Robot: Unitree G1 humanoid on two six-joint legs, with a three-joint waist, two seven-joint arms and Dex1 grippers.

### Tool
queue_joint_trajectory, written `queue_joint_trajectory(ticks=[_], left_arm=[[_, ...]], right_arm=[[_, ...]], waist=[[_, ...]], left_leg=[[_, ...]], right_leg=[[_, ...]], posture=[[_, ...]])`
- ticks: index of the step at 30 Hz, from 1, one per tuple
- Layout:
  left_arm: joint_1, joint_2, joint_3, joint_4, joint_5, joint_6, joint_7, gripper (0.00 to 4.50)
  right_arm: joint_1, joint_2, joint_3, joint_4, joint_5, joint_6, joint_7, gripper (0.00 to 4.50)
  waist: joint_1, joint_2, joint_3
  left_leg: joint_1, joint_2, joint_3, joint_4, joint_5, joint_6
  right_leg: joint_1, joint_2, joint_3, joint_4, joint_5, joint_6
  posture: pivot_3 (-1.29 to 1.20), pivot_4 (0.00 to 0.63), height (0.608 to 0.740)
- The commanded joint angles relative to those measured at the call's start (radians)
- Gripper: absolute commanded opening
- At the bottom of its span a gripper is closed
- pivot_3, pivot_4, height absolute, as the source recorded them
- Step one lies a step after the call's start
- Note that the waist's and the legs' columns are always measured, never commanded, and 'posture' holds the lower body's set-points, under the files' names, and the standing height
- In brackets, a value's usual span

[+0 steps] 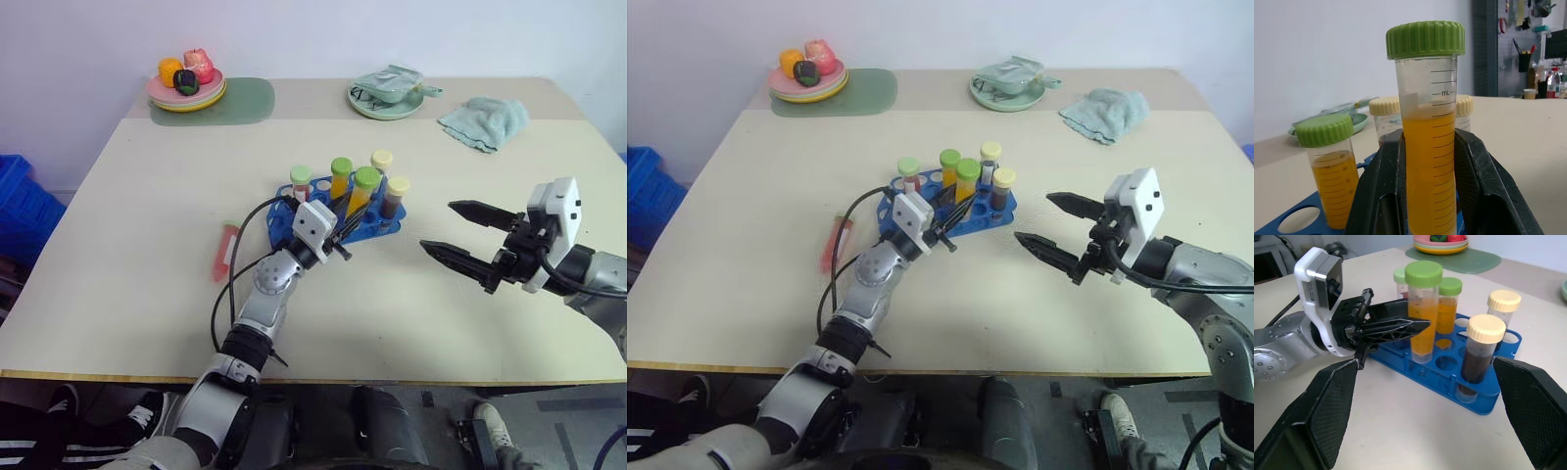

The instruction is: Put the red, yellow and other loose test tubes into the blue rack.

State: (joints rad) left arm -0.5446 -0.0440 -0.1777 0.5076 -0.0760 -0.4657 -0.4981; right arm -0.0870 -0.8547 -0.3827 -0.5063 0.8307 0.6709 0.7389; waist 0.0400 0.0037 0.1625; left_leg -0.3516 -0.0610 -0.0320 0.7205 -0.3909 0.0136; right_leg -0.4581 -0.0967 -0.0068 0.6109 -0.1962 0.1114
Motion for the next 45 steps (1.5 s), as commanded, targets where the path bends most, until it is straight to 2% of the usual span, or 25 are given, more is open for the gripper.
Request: queue_joint_trajectory(ticks=[1, 10, 34, 41, 42, 45], left_arm=[[0.002, -0.004, 0.004, -0.039, -0.001, 0.005, 0.008, 0.76], [-0.038, -0.020, 0.020, 0.007, -0.004, 0.031, 0.034, 0.76], [0.024, -0.009, 0.021, -0.033, -0.016, 0.071, 0.020, 0.76], [0.026, -0.012, 0.021, -0.070, -0.075, 0.100, -0.047, 4.23], [0.027, -0.010, 0.020, -0.076, -0.077, 0.101, -0.053, 4.40], [0.031, -0.006, 0.023, -0.098, -0.076, 0.110, -0.047, 4.40]], right_arm=[[-0.016, -0.002, -0.031, -0.034, 0.014, -0.009, -0.006, 4.50], [-0.015, -0.005, -0.027, -0.037, 0.011, -0.011, -0.005, 4.50], [-0.003, 0.016, -0.012, -0.031, -0.021, -0.026, 0.001, 4.50], [-0.002, 0.025, -0.009, -0.033, -0.027, -0.026, 0.000, 4.50], [-0.002, 0.026, -0.008, -0.031, -0.029, -0.026, 0.001, 4.50], [0.002, 0.025, -0.007, -0.018, -0.035, -0.029, 0.012, 4.50]], waist=[[0.000, 0.000, 0.000], [0.000, 0.000, 0.000], [-0.001, 0.000, 0.000], [0.000, 0.000, 0.000], [0.000, 0.000, 0.000], [0.000, 0.000, 0.000]], left_leg=[[0.000, 0.000, 0.000, 0.000, 0.000, 0.000], [0.000, 0.000, 0.000, 0.000, 0.000, 0.000], [0.000, 0.000, 0.000, 0.000, 0.000, 0.000], [0.000, 0.000, 0.000, 0.000, 0.000, 0.000], [0.000, 0.000, 0.000, 0.000, 0.000, 0.000], [0.000, 0.000, 0.000, 0.000, 0.000, 0.000]], right_leg=[[0.000, 0.000, 0.000, 0.000, 0.000, 0.000], [0.000, 0.000, 0.000, 0.000, 0.000, 0.000], [0.000, 0.000, 0.000, 0.000, 0.000, 0.000], [0.000, 0.000, 0.000, 0.000, 0.000, 0.000], [0.000, 0.000, 0.000, 0.000, 0.000, 0.000], [0.000, 0.000, 0.000, 0.000, 0.000, 0.000]], posture=[[0.00, 0.150, 0.740], [0.00, 0.150, 0.740], [0.00, 0.150, 0.740], [0.00, 0.150, 0.740], [0.00, 0.150, 0.740], [0.00, 0.150, 0.740]])
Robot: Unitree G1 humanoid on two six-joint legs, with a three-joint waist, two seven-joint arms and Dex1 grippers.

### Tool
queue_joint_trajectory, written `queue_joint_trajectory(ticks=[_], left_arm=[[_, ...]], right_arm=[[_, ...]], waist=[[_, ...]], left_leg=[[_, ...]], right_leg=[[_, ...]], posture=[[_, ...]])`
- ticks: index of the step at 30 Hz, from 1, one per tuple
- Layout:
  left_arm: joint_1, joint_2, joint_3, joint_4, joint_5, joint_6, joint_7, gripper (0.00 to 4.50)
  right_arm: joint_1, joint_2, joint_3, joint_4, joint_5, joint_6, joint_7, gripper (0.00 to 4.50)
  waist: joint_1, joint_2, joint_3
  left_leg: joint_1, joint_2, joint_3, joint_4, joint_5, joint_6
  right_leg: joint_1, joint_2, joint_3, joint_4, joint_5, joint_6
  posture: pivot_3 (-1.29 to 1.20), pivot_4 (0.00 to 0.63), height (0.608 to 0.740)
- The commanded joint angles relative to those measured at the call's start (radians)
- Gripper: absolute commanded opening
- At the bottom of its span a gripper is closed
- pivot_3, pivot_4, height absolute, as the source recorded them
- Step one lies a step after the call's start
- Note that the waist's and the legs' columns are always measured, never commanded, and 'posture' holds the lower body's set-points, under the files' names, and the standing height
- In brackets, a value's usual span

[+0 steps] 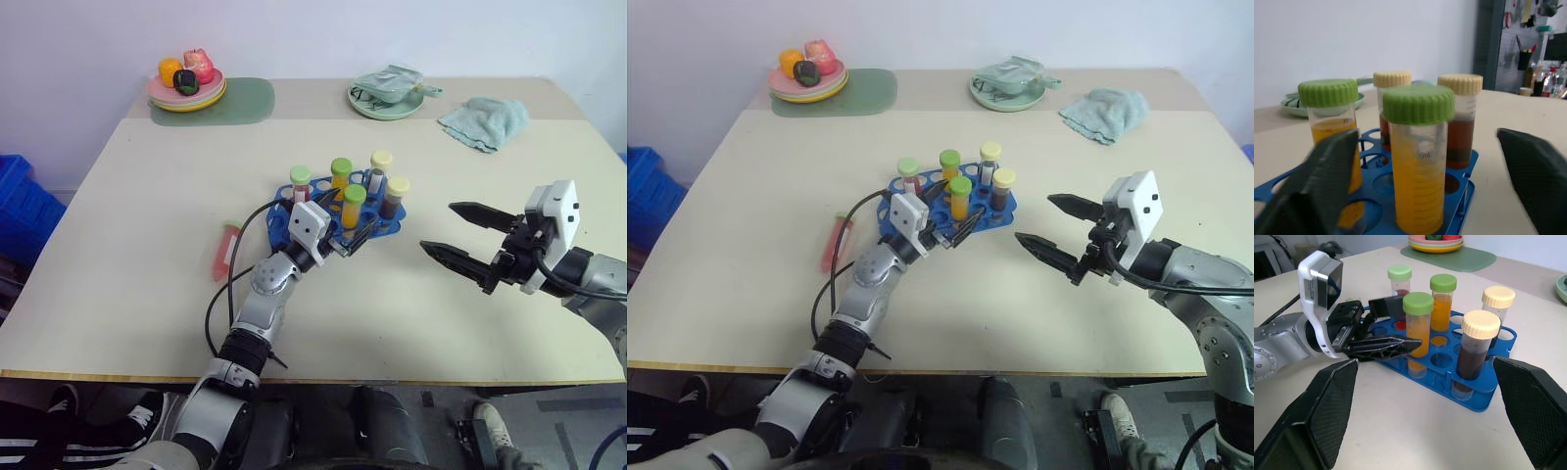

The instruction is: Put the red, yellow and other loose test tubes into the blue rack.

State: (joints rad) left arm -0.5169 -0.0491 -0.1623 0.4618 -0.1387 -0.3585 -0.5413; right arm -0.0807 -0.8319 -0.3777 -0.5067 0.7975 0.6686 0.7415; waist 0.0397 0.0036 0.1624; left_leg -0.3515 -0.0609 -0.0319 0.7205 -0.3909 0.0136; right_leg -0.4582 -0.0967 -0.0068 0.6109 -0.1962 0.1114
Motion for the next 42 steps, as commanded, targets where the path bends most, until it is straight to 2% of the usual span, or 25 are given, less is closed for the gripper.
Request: queue_joint_trajectory(ticks=[1, 7, 19, 23, 25, 29, 32, 35, 38, 42], left_arm=[[0.006, 0.002, 0.008, -0.063, -0.014, 0.007, -0.005, 4.40], [0.043, 0.027, -0.004, -0.159, -0.019, 0.061, -0.020, 4.40], [0.221, 0.212, 0.010, -0.633, -0.064, 0.345, -0.031, 4.40], [0.285, 0.314, 0.074, -0.834, -0.177, 0.572, -0.028, 4.40], [0.300, 0.359, 0.105, -0.927, -0.198, 0.724, 0.028, 4.40], [0.290, 0.382, 0.228, -1.084, -0.373, 1.043, 0.162, 4.40], [0.278, 0.457, 0.345, -1.155, -0.465, 1.319, 0.244, 4.40], [0.228, 0.540, 0.412, -1.150, -0.527, 1.553, 0.279, 4.40], [0.095, 0.588, 0.420, -1.060, -0.543, 1.771, 0.296, 4.40], [-0.068, 0.656, 0.384, -0.960, -0.515, 1.910, 0.316, 4.40]], right_arm=[[-0.002, -0.001, -0.012, -0.011, -0.010, -0.031, 0.016, 4.50], [-0.005, -0.002, -0.010, 0.010, -0.027, -0.042, 0.034, 4.50], [-0.022, 0.008, 0.010, 0.032, -0.042, -0.057, 0.050, 4.50], [-0.032, 0.008, 0.021, 0.039, -0.046, -0.062, 0.061, 4.50], [-0.036, 0.007, 0.026, 0.049, -0.051, -0.068, 0.071, 4.50], [-0.046, 0.010, 0.035, 0.066, -0.058, -0.080, 0.084, 4.50], [-0.053, 0.013, 0.049, 0.078, -0.068, -0.097, 0.096, 4.50], [-0.068, 0.015, 0.055, 0.089, -0.070, -0.101, 0.106, 4.50], [-0.086, 0.014, 0.071, 0.110, -0.083, -0.113, 0.120, 4.50], [-0.102, 0.009, 0.077, 0.131, -0.092, -0.125, 0.137, 4.50]], waist=[[0.000, 0.000, 0.000], [0.000, 0.000, 0.000], [0.000, 0.000, 0.000], [-0.004, 0.000, 0.000], [-0.004, 0.000, 0.000], [-0.001, 0.000, 0.000], [-0.003, 0.000, 0.000], [-0.006, 0.000, 0.000], [0.000, 0.000, 0.000], [-0.006, -0.001, 0.000]], left_leg=[[0.000, 0.000, 0.000, 0.000, 0.000, 0.000], [0.000, 0.000, 0.000, 0.000, 0.000, 0.000], [0.000, 0.000, 0.000, 0.000, 0.000, 0.000], [0.000, 0.001, 0.000, 0.000, 0.000, 0.000], [0.001, 0.001, 0.000, -0.001, 0.000, 0.000], [0.000, 0.001, -0.001, 0.000, 0.000, 0.000], [0.000, 0.001, -0.001, 0.000, 0.000, 0.000], [0.001, 0.001, -0.001, -0.001, 0.000, 0.000], [0.001, 0.001, -0.001, 0.000, 0.000, 0.000], [0.002, 0.000, -0.001, -0.001, 0.000, 0.000]], right_leg=[[0.000, 0.000, 0.000, 0.000, 0.000, 0.000], [0.000, 0.000, 0.000, 0.000, 0.000, 0.000], [0.000, 0.000, 0.000, 0.000, 0.000, 0.000], [-0.001, 0.000, 0.001, 0.001, 0.000, 0.000], [-0.001, 0.001, 0.001, 0.001, 0.000, 0.000], [0.000, 0.000, 0.001, 0.001, 0.000, 0.000], [-0.001, 0.000, 0.001, 0.001, 0.000, 0.000], [-0.001, 0.001, 0.001, 0.002, 0.000, 0.000], [0.000, 0.001, 0.001, 0.002, 0.000, 0.000], [0.001, 0.001, 0.001, 0.001, 0.000, 0.000]], posture=[[0.00, 0.150, 0.740], [0.00, 0.150, 0.740], [0.00, 0.150, 0.740], [0.00, 0.150, 0.740], [0.00, 0.150, 0.740], [0.00, 0.150, 0.740], [0.00, 0.150, 0.740], [0.00, 0.150, 0.740], [0.00, 0.150, 0.740], [0.00, 0.150, 0.740]])
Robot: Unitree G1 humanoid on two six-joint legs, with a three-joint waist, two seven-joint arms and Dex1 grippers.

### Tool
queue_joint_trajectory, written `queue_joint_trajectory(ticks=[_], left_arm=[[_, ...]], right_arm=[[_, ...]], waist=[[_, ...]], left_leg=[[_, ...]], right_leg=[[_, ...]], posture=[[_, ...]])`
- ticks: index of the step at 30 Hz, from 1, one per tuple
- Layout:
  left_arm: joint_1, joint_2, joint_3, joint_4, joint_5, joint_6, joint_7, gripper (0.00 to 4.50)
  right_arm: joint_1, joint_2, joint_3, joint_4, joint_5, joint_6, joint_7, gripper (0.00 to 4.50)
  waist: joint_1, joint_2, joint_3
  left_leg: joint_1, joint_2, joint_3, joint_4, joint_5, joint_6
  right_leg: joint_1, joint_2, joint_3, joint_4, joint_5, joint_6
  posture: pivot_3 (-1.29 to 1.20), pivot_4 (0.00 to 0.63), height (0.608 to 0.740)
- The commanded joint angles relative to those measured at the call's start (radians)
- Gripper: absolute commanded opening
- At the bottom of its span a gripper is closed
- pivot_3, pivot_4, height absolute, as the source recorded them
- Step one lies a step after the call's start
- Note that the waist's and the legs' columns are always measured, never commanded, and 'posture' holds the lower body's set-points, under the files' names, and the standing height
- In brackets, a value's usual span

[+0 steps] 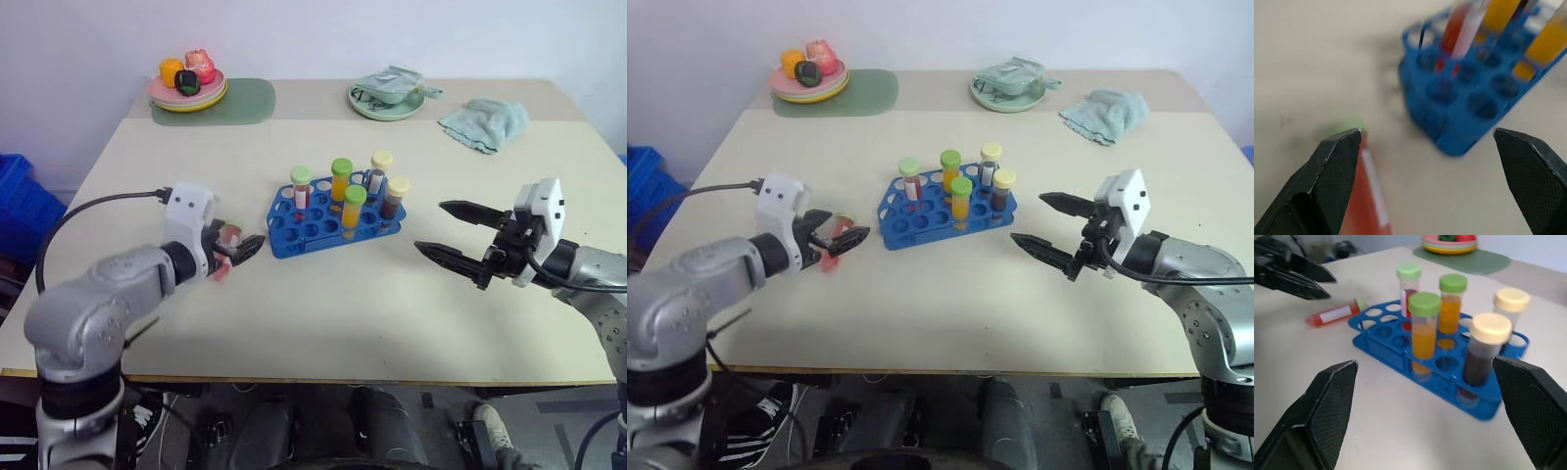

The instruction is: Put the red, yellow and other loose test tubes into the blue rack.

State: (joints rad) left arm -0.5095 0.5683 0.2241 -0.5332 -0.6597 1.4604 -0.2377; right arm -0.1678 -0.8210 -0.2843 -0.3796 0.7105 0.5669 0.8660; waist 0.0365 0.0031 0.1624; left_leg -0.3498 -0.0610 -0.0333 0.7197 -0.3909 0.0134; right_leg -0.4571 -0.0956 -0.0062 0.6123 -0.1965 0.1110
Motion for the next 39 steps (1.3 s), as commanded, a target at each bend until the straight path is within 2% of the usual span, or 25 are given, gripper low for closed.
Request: queue_joint_trajectory(ticks=[1, 7, 11, 15, 19, 24, 28, 32, 39], left_arm=[[-0.109, 0.046, 0.004, 0.064, -0.004, 0.125, 0.012, 4.40], [-0.215, 0.210, -0.102, 0.316, -0.159, 0.154, 0.026, 4.40], [-0.308, 0.331, -0.248, 0.531, -0.373, 0.154, 0.011, 4.40], [-0.498, 0.317, -0.383, 0.749, -0.388, 0.154, 0.037, 4.40], [-0.587, 0.336, -0.537, 0.807, -0.350, 0.154, -0.034, 4.40], [-0.653, 0.347, -0.671, 0.860, -0.313, 0.154, -0.127, 4.40], [-0.697, 0.332, -0.732, 0.936, -0.238, 0.154, -0.166, 4.40], [-0.711, 0.326, -0.740, 0.958, -0.184, 0.154, -0.196, 4.40], [-0.683, 0.315, -0.751, 0.994, -0.184, 0.154, -0.199, 4.40]], right_arm=[[-0.014, -0.003, -0.016, 0.006, -0.008, -0.026, 0.015, 4.50], [0.002, 0.003, -0.017, -0.004, -0.008, -0.030, 0.016, 4.50], [0.006, 0.004, -0.020, -0.002, -0.010, -0.031, 0.018, 4.50], [0.004, 0.003, -0.018, 0.001, -0.011, -0.031, 0.021, 4.50], [-0.004, 0.003, -0.016, 0.003, -0.013, -0.029, 0.024, 4.50], [-0.007, 0.003, -0.015, 0.007, -0.016, -0.029, 0.028, 4.50], [-0.002, 0.005, -0.019, 0.002, -0.016, -0.028, 0.025, 4.50], [0.017, 0.008, -0.028, -0.012, -0.013, -0.028, 0.019, 4.50], [0.014, 0.013, -0.024, -0.011, -0.017, -0.032, 0.012, 4.50]], waist=[[-0.004, 0.000, 0.000], [-0.026, 0.000, 0.000], [-0.029, 0.000, 0.000], [-0.019, 0.000, 0.000], [-0.029, 0.000, 0.000], [-0.047, 0.000, 0.000], [-0.047, 0.000, 0.000], [-0.047, 0.000, 0.000], [-0.047, 0.000, 0.000]], left_leg=[[0.000, 0.000, 0.000, -0.001, 0.000, 0.000], [0.000, 0.000, 0.000, -0.003, 0.001, -0.002], [0.000, 0.001, 0.000, -0.003, 0.001, -0.002], [-0.002, -0.001, -0.002, -0.001, 0.001, -0.002], [-0.001, -0.001, -0.002, -0.003, 0.001, -0.002], [-0.002, -0.001, -0.001, -0.003, 0.001, -0.003], [-0.002, -0.001, -0.001, -0.003, 0.001, -0.003], [-0.002, -0.001, -0.001, -0.003, 0.001, -0.003], [-0.003, -0.001, -0.002, -0.002, 0.001, -0.002]], right_leg=[[0.000, 0.000, 0.000, 0.000, 0.000, 0.000], [-0.003, 0.000, 0.000, 0.000, 0.000, 0.000], [-0.003, 0.000, 0.000, 0.000, 0.000, 0.000], [-0.003, -0.001, -0.001, 0.000, 0.000, 0.000], [-0.003, -0.001, -0.001, 0.001, 0.000, 0.000], [-0.004, 0.000, -0.001, 0.000, 0.000, 0.000], [-0.004, 0.000, -0.001, 0.000, 0.000, 0.000], [-0.004, 0.000, -0.001, 0.001, 0.000, 0.000], [-0.005, 0.000, 0.000, 0.001, 0.000, 0.000]], posture=[[0.00, 0.150, 0.740], [0.00, 0.150, 0.740], [0.00, 0.150, 0.740], [0.00, 0.150, 0.740], [0.00, 0.150, 0.740], [0.00, 0.150, 0.740], [0.00, 0.150, 0.740], [0.00, 0.150, 0.740], [0.00, 0.150, 0.740]])
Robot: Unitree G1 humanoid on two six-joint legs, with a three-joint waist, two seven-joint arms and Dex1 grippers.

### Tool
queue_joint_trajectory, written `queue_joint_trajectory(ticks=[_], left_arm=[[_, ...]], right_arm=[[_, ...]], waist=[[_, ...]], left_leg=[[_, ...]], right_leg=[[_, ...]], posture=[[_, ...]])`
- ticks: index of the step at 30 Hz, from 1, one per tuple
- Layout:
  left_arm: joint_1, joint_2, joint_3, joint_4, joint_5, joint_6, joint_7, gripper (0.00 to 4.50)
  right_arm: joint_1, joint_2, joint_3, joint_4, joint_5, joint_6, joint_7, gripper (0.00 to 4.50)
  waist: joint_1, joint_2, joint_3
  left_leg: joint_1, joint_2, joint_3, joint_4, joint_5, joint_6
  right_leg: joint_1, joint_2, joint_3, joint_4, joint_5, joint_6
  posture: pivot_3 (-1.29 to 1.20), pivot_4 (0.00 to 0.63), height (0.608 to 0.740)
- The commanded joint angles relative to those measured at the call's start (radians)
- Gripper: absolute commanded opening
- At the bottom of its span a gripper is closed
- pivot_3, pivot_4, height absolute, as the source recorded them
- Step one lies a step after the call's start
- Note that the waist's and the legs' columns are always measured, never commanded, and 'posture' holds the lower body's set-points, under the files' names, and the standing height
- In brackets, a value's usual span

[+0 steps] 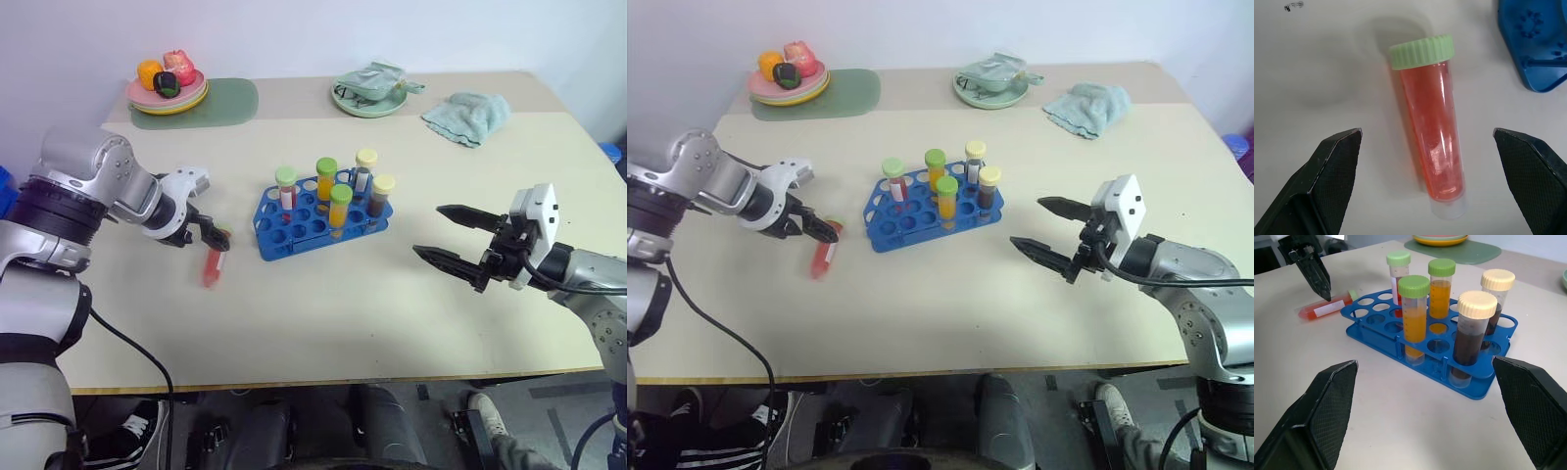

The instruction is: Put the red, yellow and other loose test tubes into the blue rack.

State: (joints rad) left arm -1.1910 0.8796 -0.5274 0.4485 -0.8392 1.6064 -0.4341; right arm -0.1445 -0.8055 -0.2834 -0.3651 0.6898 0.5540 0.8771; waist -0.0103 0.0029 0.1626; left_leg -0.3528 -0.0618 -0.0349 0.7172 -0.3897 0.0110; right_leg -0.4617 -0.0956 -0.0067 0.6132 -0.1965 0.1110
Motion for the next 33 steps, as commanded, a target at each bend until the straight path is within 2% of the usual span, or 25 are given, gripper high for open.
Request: queue_joint_trajectory(ticks=[1, 9, 16, 19, 23, 33], left_arm=[[-0.005, 0.002, -0.016, 0.033, -0.012, 0.008, -0.004, 4.40], [-0.037, 0.018, -0.097, 0.093, -0.033, 0.008, -0.024, 4.40], [-0.014, -0.033, -0.067, 0.105, -0.007, 0.008, 0.001, 4.40], [-0.004, -0.054, -0.049, 0.102, 0.006, 0.008, 0.017, 3.54], [0.002, -0.079, -0.018, 0.115, 0.016, 0.008, 0.035, 1.62], [0.019, -0.081, 0.000, 0.109, 0.005, 0.008, 0.049, 1.62]], right_arm=[[-0.011, -0.004, -0.025, -0.023, 0.003, -0.019, 0.003, 4.50], [-0.015, -0.003, -0.023, -0.023, 0.003, -0.019, 0.004, 4.50], [-0.011, 0.000, -0.025, -0.030, 0.005, -0.018, -0.003, 4.50], [-0.008, -0.001, -0.028, -0.036, 0.007, -0.015, -0.007, 4.50], [-0.001, -0.007, -0.035, -0.042, 0.012, -0.009, -0.009, 4.50], [-0.013, -0.007, -0.028, -0.038, 0.010, -0.008, -0.015, 4.50]], waist=[[0.000, 0.000, 0.000], [0.000, 0.000, 0.000], [0.002, 0.000, 0.000], [0.003, 0.000, 0.000], [0.002, 0.000, 0.000], [0.002, 0.000, 0.000]], left_leg=[[0.000, 0.000, 0.000, 0.000, 0.000, 0.000], [-0.001, 0.000, 0.000, 0.000, 0.000, 0.000], [-0.001, 0.000, 0.000, 0.001, 0.000, 0.000], [0.000, 0.000, 0.000, 0.001, 0.000, 0.000], [-0.001, 0.000, 0.000, 0.001, 0.000, 0.000], [0.000, 0.000, 0.000, 0.001, 0.000, 0.000]], right_leg=[[0.000, 0.000, 0.000, 0.000, 0.000, 0.000], [0.000, 0.000, 0.000, 0.001, 0.000, 0.000], [0.000, 0.000, 0.000, 0.001, 0.000, 0.000], [0.000, 0.000, 0.000, 0.001, 0.000, 0.000], [0.000, 0.000, 0.000, 0.001, 0.000, 0.000], [0.000, 0.000, 0.000, 0.001, 0.000, 0.000]], posture=[[0.00, 0.150, 0.740], [0.00, 0.150, 0.740], [0.00, 0.150, 0.740], [0.00, 0.150, 0.740], [0.00, 0.150, 0.740], [0.00, 0.150, 0.740]])
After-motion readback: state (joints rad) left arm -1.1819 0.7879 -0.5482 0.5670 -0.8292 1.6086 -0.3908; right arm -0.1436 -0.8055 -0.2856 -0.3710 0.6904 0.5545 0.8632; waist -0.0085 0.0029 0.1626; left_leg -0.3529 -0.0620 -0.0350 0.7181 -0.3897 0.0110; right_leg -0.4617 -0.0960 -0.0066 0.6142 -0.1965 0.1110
